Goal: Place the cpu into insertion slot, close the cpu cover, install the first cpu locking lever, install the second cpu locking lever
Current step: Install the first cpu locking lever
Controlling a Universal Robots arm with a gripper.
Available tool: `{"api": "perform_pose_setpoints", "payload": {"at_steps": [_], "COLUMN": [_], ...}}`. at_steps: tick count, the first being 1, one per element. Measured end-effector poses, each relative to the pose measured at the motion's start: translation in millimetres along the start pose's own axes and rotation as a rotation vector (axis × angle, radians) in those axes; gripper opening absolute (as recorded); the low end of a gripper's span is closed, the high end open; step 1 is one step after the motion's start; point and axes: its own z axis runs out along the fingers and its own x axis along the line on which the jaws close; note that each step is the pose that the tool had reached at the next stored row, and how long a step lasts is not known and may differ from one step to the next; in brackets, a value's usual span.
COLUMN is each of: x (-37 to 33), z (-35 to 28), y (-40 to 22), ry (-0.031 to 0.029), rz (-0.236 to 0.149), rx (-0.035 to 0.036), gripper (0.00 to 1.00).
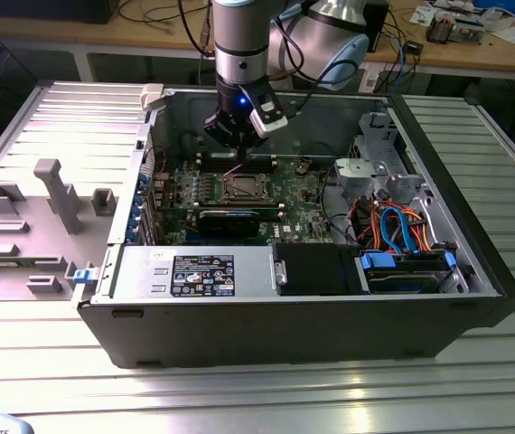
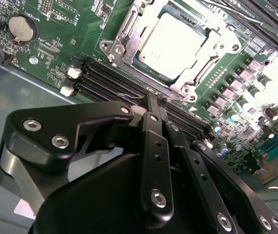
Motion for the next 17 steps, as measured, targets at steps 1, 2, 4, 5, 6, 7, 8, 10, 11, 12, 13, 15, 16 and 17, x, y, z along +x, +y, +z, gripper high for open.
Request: {"api": "perform_pose_setpoints", "payload": {"at_steps": [1, 2, 4, 5, 6, 7, 8, 10, 11, 12, 13, 15, 16, 17], "x": [0.0, -0.3, -1.0, -1.6, -2.4, -3.5, -4.1, -6.3, -7.6, -8.3, -8.8, -11.6, -12.5, -13.1], "z": [0.1, 0.3, 0.9, 1.1, 1.3, 1.5, 1.6, 2.1, 2.4, 2.7, 2.9, 4.5, 5.3, 5.9], "y": [0.0, 0.0, 0.0, 0.0, -0.1, -0.1, -0.1, -0.1, -0.1, -0.1, -0.1, -0.3, -0.4, -0.4], "ry": [0.0, -0.0001, 0.0, -0.0001, -0.0001, 0.0, 0.0, 0.0, 0.0, 0.0, 0.0001, -0.0001, -0.0002, -0.0002], "rz": [0.0, 0.0, 0.0, 0.0, 0.0, 0.0, 0.0, 0.0, 0.0, 0.0, 0.0, 0.0, 0.002, 0.003], "rx": [0.0, -0.0001, 0.0, -0.0002, -0.0002, -0.0001, 0.0, -0.0001, 0.0, 0.0, 0.0001, -0.0001, -0.0005, -0.0008], "gripper": [0.11, 0.11, 0.11, 0.11, 0.11, 0.11, 0.11, 0.11, 0.11, 0.11, 0.11, 0.11, 0.11, 0.11]}}
